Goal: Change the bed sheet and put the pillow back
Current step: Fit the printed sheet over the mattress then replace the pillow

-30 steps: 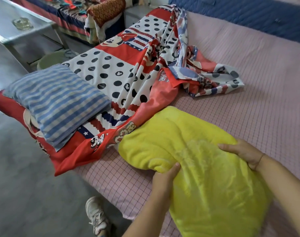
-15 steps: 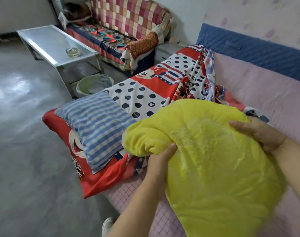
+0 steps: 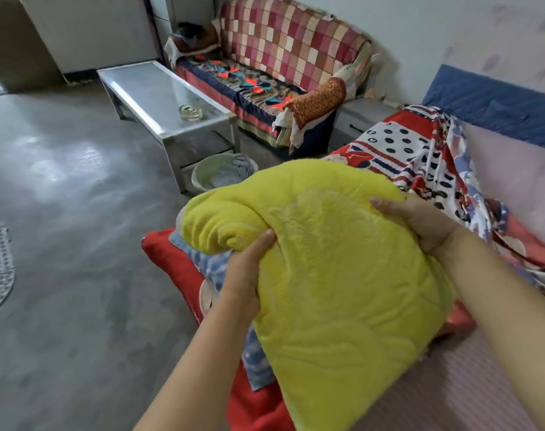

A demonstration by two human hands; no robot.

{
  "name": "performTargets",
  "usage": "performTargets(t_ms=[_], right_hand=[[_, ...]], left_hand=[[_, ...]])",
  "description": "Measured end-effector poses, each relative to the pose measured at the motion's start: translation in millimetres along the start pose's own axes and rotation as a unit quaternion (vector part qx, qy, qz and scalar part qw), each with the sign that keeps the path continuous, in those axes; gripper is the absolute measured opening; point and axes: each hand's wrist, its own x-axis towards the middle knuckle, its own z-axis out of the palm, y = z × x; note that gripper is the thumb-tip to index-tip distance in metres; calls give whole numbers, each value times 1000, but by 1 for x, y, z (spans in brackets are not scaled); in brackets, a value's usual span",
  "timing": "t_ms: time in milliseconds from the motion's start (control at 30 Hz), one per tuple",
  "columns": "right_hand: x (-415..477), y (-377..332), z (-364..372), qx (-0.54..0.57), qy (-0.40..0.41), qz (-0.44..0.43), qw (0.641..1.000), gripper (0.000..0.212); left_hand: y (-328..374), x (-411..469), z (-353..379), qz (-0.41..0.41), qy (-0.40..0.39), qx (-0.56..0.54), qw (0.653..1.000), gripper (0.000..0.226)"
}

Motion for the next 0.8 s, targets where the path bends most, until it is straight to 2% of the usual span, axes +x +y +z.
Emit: performTargets(t_ms=[67, 133, 200, 267, 333, 400, 433, 500, 600, 633, 700, 733, 800], right_hand=[[35, -2, 24, 7, -7, 10, 1000, 57], [67, -3, 45, 3, -11, 22, 1000, 33], [96, 4, 62, -5, -13, 26, 1000, 34], [123, 19, 74, -23, 6, 31, 999, 43], [149, 40, 80, -52, 39, 32, 997, 37], [168, 69, 84, -146, 76, 29, 986, 31], [175, 86, 86, -215, 85, 30, 972, 35], [183, 117, 93, -315, 87, 51, 944, 56], [192, 146, 96, -421, 97, 103, 896, 90], [195, 148, 92, -430, 93, 121, 890, 99], [193, 150, 83, -366, 78, 170, 912, 116], [189, 151, 78, -324, 69, 191, 924, 116], [176, 151, 67, -285, 38, 232, 929, 97]], left_hand=[[18, 22, -19, 5, 6, -12, 1000, 29], [30, 45, -39, 4, 20, -19, 1000, 34], [34, 67, -55, 2, 43, -22, 999, 47], [33, 90, -70, 3, 61, -19, 998, 49], [27, 114, -84, 6, 69, -11, 998, 49], [18, 134, -96, -3, 75, 15, 997, 76], [12, 143, -100, -10, 83, 32, 996, 93], [-7, 161, -112, -27, 118, 62, 991, 123], [-33, 174, -125, -27, 161, 84, 983, 140], [-33, 169, -122, -27, 164, 93, 982, 140], [-32, 152, -113, -30, 165, 100, 981, 131], [-36, 144, -111, -31, 163, 89, 982, 121], [-50, 133, -108, -27, 157, 77, 984, 98]])
